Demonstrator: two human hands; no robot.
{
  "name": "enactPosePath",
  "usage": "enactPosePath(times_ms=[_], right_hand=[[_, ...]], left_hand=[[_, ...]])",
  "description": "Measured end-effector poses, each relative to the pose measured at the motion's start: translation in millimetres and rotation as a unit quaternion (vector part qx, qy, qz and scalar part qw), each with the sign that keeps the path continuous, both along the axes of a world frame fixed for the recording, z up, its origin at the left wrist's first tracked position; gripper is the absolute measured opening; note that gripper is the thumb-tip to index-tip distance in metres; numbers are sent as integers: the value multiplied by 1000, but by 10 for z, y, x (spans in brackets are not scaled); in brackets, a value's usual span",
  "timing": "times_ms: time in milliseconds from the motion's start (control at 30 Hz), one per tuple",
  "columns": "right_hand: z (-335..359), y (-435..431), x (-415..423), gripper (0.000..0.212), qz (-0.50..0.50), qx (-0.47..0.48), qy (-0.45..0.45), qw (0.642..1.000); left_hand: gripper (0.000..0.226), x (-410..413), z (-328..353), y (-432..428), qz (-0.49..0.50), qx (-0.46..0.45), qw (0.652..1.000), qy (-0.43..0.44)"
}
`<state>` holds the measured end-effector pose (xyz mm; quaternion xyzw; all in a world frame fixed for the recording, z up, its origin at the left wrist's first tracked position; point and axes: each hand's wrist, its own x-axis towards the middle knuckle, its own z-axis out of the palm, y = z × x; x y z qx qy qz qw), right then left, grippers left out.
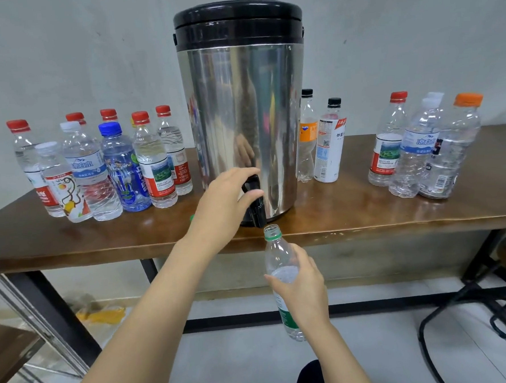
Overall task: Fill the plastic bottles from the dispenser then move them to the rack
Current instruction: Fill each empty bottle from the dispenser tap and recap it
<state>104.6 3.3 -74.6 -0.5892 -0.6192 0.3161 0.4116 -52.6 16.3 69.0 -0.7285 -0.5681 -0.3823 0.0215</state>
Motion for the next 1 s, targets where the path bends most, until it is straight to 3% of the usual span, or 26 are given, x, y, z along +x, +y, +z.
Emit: enactPosePath(times_ms=[200, 667, 900, 1000], right_hand=[[44, 12, -113, 74, 18, -7, 12, 1000], [66, 60, -260, 82, 7, 29, 0, 1000], [66, 58, -297, 79, 3, 44, -9, 999], [70, 56, -319, 78, 2, 46, 3, 999]], left_hand=[[35, 16, 103, 18, 32, -16, 997, 62], [23, 33, 141, -11, 37, 6, 996, 78], [22, 25, 51, 17, 38, 55, 995, 72], [20, -9, -7, 30, 28, 122, 988, 90]])
